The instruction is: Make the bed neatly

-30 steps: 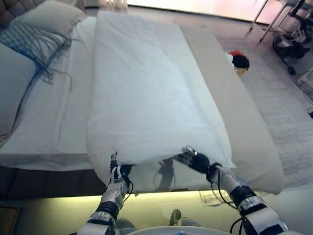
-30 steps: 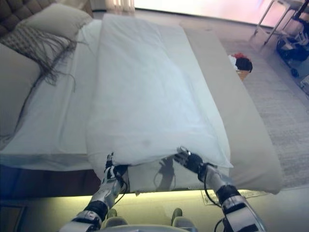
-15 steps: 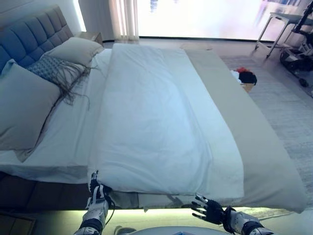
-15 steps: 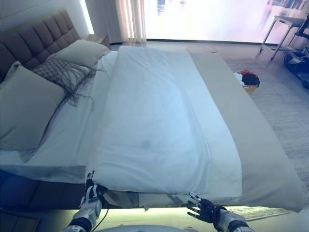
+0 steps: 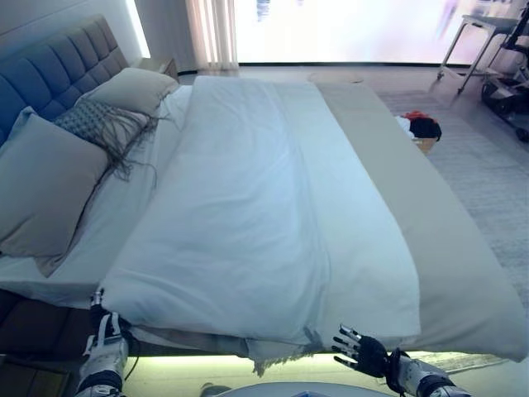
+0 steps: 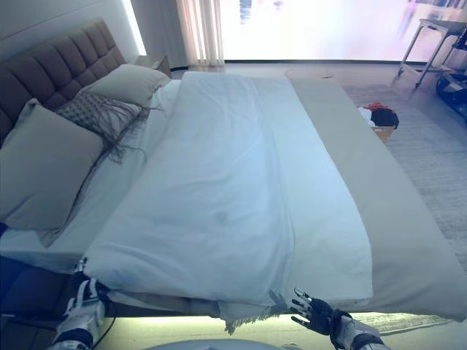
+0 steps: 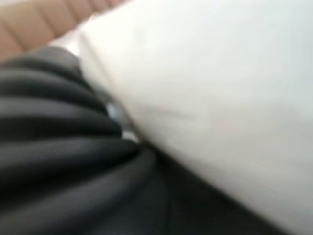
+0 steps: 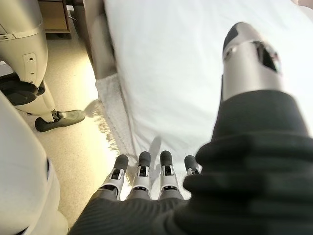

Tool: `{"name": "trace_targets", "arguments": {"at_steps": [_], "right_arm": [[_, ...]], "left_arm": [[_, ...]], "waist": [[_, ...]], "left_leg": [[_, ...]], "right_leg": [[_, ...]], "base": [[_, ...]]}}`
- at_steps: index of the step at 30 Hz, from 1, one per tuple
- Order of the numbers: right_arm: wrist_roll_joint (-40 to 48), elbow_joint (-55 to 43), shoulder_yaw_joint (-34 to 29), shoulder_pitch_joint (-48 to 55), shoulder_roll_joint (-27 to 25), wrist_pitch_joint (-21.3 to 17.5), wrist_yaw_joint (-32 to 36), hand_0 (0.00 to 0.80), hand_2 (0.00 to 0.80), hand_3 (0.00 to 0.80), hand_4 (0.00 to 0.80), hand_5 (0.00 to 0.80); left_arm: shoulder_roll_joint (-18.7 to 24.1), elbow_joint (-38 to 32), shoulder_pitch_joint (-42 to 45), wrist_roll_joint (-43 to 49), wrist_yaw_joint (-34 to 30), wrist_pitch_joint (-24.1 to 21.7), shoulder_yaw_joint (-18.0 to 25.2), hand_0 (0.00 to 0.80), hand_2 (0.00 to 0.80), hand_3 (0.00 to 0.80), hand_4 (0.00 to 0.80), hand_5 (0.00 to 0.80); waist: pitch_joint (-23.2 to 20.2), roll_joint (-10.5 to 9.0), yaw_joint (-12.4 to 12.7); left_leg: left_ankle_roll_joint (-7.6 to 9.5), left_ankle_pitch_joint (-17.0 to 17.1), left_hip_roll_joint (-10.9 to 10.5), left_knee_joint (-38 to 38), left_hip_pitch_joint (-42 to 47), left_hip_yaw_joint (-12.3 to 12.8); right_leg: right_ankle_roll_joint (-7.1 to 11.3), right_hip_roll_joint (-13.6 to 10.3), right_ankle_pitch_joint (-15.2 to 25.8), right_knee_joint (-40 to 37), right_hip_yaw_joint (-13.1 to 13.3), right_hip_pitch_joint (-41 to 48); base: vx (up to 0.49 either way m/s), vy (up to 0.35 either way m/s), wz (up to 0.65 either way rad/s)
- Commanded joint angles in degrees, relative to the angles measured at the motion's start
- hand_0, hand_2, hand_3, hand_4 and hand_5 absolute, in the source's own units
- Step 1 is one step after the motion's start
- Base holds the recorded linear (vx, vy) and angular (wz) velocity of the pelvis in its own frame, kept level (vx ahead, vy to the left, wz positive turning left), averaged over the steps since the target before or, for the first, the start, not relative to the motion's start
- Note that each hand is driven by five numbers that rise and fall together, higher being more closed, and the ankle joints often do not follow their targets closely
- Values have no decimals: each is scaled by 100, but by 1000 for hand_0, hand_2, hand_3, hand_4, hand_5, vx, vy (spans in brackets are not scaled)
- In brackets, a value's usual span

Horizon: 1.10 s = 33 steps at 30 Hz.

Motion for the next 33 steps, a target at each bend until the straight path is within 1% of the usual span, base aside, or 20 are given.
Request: {"name": "trace_targets", "arguments": {"at_steps": [1,3,7,10,11,12,13,14,16,17,18,20,21,22,24,27,29,30,31,33], "right_arm": [[388,319,-141,-380,-95,-96,-25,0,0,0,0,0],[426,243,-185,-336,-174,-66,-51,0,0,0,0,0],[462,307,-296,-334,-225,-149,-77,0,0,0,0,0],[478,469,-466,-377,-194,-312,-115,0,0,0,0,0],[471,491,-524,-402,-147,-350,-109,0,0,0,0,0],[488,471,-582,-420,-128,-338,-94,0,0,0,0,0],[542,442,-601,-440,-125,-328,-65,0,0,0,0,0],[626,401,-579,-452,-144,-314,-13,0,0,0,0,0],[754,338,-489,-479,-163,-318,78,0,0,0,0,0],[815,307,-439,-515,-178,-326,113,0,0,0,0,0],[831,293,-416,-551,-168,-348,134,0,0,0,0,0],[854,304,-418,-709,-179,-317,98,0,0,0,0,0],[866,354,-432,-821,-170,-335,66,0,0,0,0,0],[864,425,-444,-968,-177,-328,64,0,0,0,0,0],[814,502,-468,-1132,-183,-307,91,0,0,0,0,0],[771,421,-447,-1240,-183,-313,-4,0,0,0,0,0],[753,441,-410,-1308,-188,-281,-72,0,0,0,0,0],[757,464,-389,-1359,-169,-247,-155,0,0,0,0,0],[786,487,-388,-1418,-125,-221,-230,0,0,0,0,0],[839,511,-479,-1428,-98,-228,-260,0,0,0,0,0]], "left_arm": [[1463,343,240,-165,169,-505,1180,800,800,800,800,800],[1606,346,303,-127,126,-321,1261,800,800,800,800,800],[1774,484,218,-315,-17,-135,1178,800,800,800,800,800],[1744,356,9,-372,76,-34,1004,800,800,800,800,800],[1706,261,-40,-416,152,-27,982,800,800,800,800,800],[1641,193,-80,-411,202,-26,930,800,800,800,800,800],[1565,144,-120,-444,189,-67,806,800,800,800,800,800],[1447,93,-176,-469,173,-145,671,800,800,800,800,800],[1188,54,-271,-496,94,-351,401,800,800,800,800,800],[1003,10,-292,-530,59,-487,293,800,800,800,800,800],[852,-46,-273,-551,66,-566,241,800,800,800,800,800],[689,-83,-208,-463,121,-536,302,800,800,800,800,800],[604,-19,-191,-427,110,-496,320,800,800,800,800,800],[556,104,-189,-399,101,-428,354,800,800,800,800,800],[475,294,-187,-326,67,-377,389,800,800,800,800,800],[284,327,-184,-427,180,-405,282,800,800,800,800,800],[244,413,-174,-760,216,-439,260,800,800,800,800,800],[165,447,-130,-921,264,-440,295,800,800,800,800,800],[9,492,-83,-1002,262,-529,328,800,800,800,800,800],[-220,556,-31,-973,355,-637,370,800,800,800,800,800]], "waist": [[-84,-72,578],[-58,-63,558],[57,-24,552],[148,31,548],[193,35,527],[234,78,507],[240,112,468],[232,131,441],[203,93,414],[179,12,420],[171,-141,455],[105,-352,612],[76,-434,694],[49,-444,774],[42,-385,820],[140,-264,839],[199,-220,913],[242,-218,997],[291,-258,1048],[340,-288,1030]], "left_leg": [[436,-380,-522,8,-81,-152],[485,-423,-580,79,-39,2],[634,-634,-813,386,-176,90],[739,-698,-1105,326,-159,179],[778,-689,-1186,217,-80,197],[842,-659,-1227,139,-22,171],[920,-584,-1269,96,-59,126],[983,-515,-1305,105,-136,69],[1081,-442,-1440,115,-274,-10],[1126,-417,-1550,145,-389,-16],[1181,-453,-1728,185,-497,21],[1262,-454,-1958,291,-802,188],[1285,-470,-2063,348,-920,246],[1237,-395,-2081,368,-1040,221],[1054,-217,-1992,395,-1231,255],[840,136,-1859,385,-1601,257],[718,375,-1833,281,-1761,-109],[666,468,-1827,222,-1836,-437],[638,443,-1755,255,-1836,-618],[619,332,-1538,533,-1862,-421]], "right_leg": [[211,-395,-357,37,-264,286],[274,-500,-267,37,-237,214],[339,-750,-33,37,-177,130],[463,-1104,549,37,-319,-118],[497,-1183,787,203,-359,-218],[436,-1156,609,737,-223,-285],[349,-1018,421,1374,-52,-338],[222,-778,85,1910,114,-412],[59,-218,-381,2585,257,-405],[11,192,-491,2727,298,-342],[68,442,-527,2729,356,-176],[137,700,-442,2389,378,239],[133,723,-516,2179,366,427],[-11,775,-786,1788,362,612],[-243,882,-1219,1168,403,784],[-474,1067,-1488,717,537,805],[-544,1136,-1382,486,719,796],[-564,1131,-1338,426,811,772],[-581,1074,-1314,401,776,732],[-594,988,-1216,389,548,630]], "base": [[-71,201,4],[-85,236,1],[-109,214,-7],[-179,280,-7],[-189,268,-5],[-224,307,-3],[-236,282,0],[-242,231,15],[-220,144,24],[-218,78,24],[-233,36,35],[-233,-9,13],[-255,-62,-20],[-245,-89,-21],[-199,-81,-45],[-279,-34,-30],[-278,5,-1],[-322,15,-4],[-368,36,-11],[-324,79,-15]]}}
